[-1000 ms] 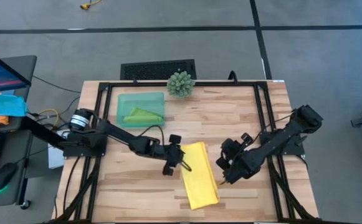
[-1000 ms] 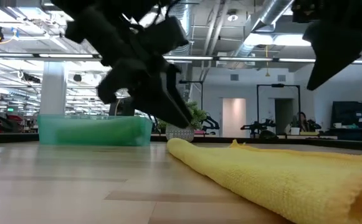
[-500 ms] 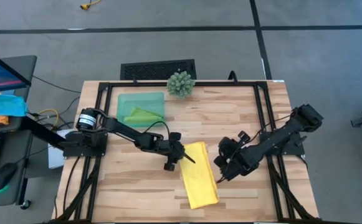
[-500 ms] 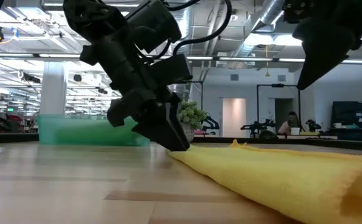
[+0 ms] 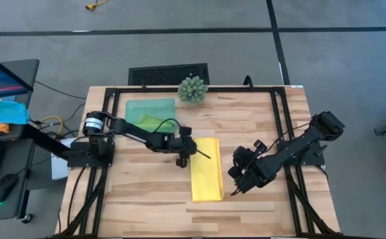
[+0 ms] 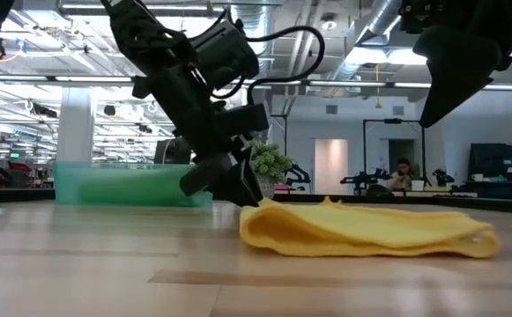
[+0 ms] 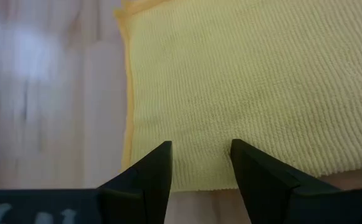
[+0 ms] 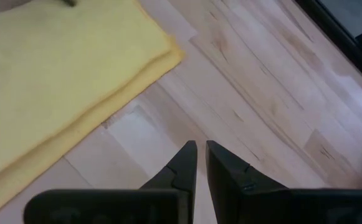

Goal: Roll microfiber towels into tight, uniform cylinder then place into a basket
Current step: Fold the yellow towel

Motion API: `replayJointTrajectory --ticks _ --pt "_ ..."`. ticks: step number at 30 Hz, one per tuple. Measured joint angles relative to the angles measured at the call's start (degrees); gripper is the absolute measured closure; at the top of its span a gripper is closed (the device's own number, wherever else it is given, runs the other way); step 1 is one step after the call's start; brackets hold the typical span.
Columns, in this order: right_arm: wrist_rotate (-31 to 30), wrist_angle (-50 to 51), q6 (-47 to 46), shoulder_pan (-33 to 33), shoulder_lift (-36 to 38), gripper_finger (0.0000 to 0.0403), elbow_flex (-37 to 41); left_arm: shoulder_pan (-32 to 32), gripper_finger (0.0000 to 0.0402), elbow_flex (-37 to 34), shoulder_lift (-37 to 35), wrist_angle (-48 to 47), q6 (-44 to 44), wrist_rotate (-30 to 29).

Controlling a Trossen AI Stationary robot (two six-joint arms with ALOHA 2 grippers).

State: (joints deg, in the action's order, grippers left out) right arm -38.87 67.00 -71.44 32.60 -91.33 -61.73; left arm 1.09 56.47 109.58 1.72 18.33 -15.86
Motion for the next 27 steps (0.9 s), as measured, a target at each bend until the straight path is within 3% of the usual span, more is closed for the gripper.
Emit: replayJointTrajectory --ticks 6,14,21,27 --pt "0.0 0.0 0.0 0.0 0.0 0.0345 0.0 0.1 0.0242 -0.2 -2.2 -2.4 0.0 -2.7" --pt "0.6 -0.1 0.6 0.0 0.0 0.0345 0.0 3.8 0.0242 -0.2 -10.7 -5.9 -2.5 -3.0" --pt "1.6 -4.5 7.1 0.7 0.0 0.0345 0.0 13.7 0.0242 -0.1 -13.6 -7.7 -4.0 -3.2" --pt "1.5 -14.0 17.9 4.3 -0.2 0.0345 0.0 23.3 0.0242 -0.1 -12.7 -7.6 -4.5 -8.7"
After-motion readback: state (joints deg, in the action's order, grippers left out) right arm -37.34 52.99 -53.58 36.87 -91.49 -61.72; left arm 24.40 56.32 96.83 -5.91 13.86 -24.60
